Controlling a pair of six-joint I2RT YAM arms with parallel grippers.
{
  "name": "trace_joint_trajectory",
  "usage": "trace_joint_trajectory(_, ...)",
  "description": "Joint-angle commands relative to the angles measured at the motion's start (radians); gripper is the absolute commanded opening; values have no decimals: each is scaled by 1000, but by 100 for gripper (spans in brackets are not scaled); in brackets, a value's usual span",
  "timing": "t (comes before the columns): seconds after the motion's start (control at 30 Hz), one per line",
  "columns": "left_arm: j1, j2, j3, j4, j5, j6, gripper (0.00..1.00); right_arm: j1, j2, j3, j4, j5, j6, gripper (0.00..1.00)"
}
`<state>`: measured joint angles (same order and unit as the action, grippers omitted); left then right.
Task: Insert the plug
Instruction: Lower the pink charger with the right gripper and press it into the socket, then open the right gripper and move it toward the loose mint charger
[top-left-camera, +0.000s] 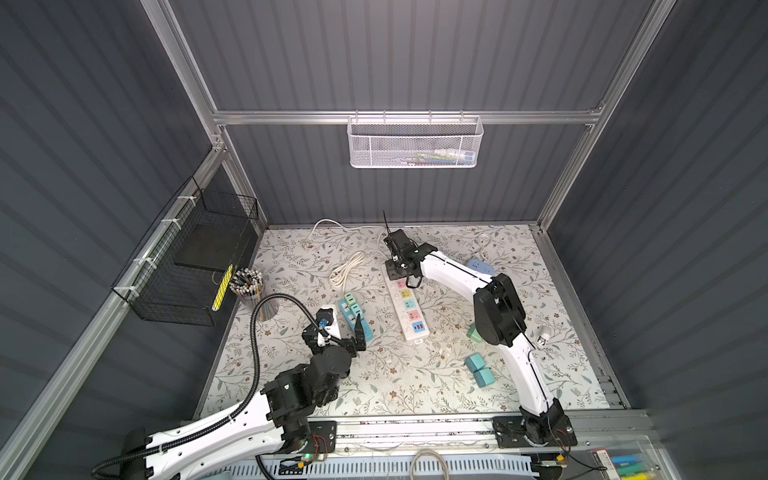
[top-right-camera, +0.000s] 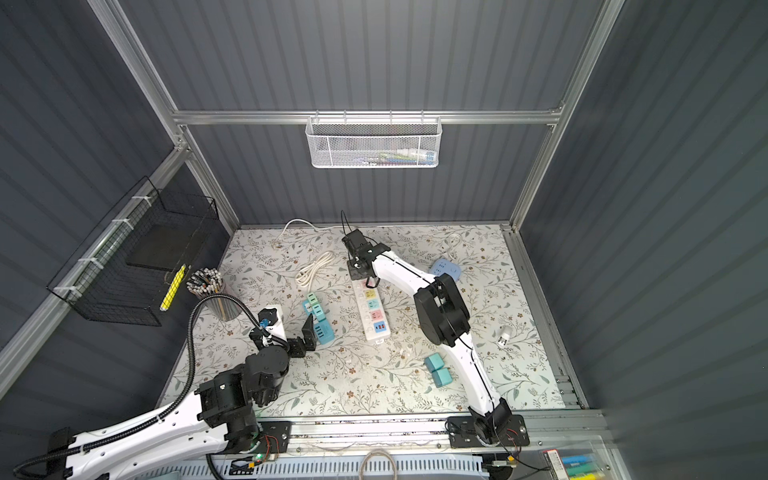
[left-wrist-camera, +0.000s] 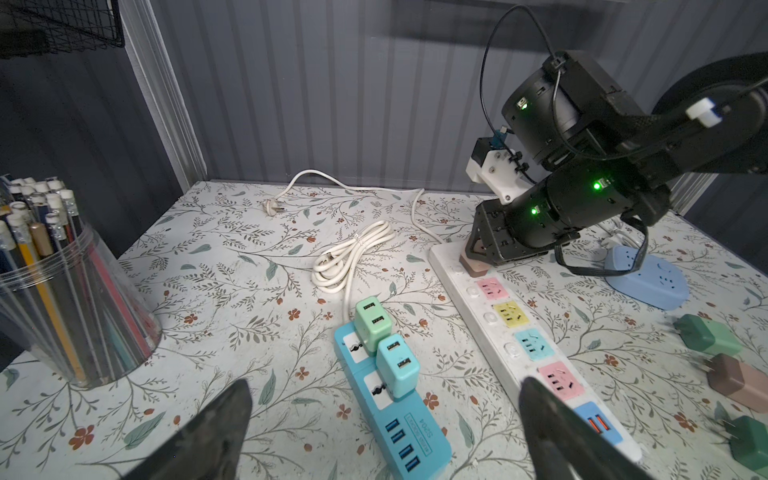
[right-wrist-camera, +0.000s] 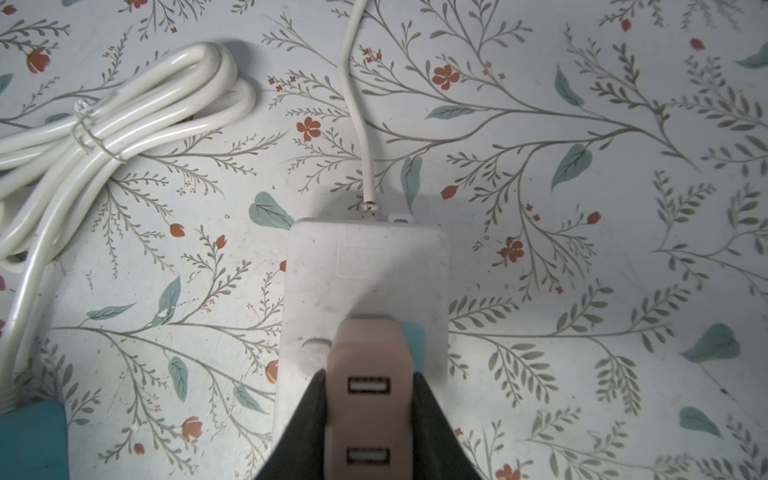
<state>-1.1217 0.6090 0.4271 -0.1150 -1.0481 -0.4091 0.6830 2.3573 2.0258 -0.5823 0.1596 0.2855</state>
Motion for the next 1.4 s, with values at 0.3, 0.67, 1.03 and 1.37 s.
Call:
trace_joint_trajectory(0.3, 7, -21, 75, -81, 8, -14, 100, -1, 20, 116, -262, -86, -16, 54)
trace_joint_trajectory(0.67, 7, 41, 121, -57, 13, 12, 100, -47, -17, 187, -223, -72, -41, 55)
trace_joint_trajectory(1.03, 10, 97, 138, -25, 6, 35, 100, -80, 66, 223, -231, -92, -42, 54)
trace_joint_trajectory(1.37, 49, 126, 151, -5, 38, 52, 100, -83, 36, 106, -195, -87, -11, 53)
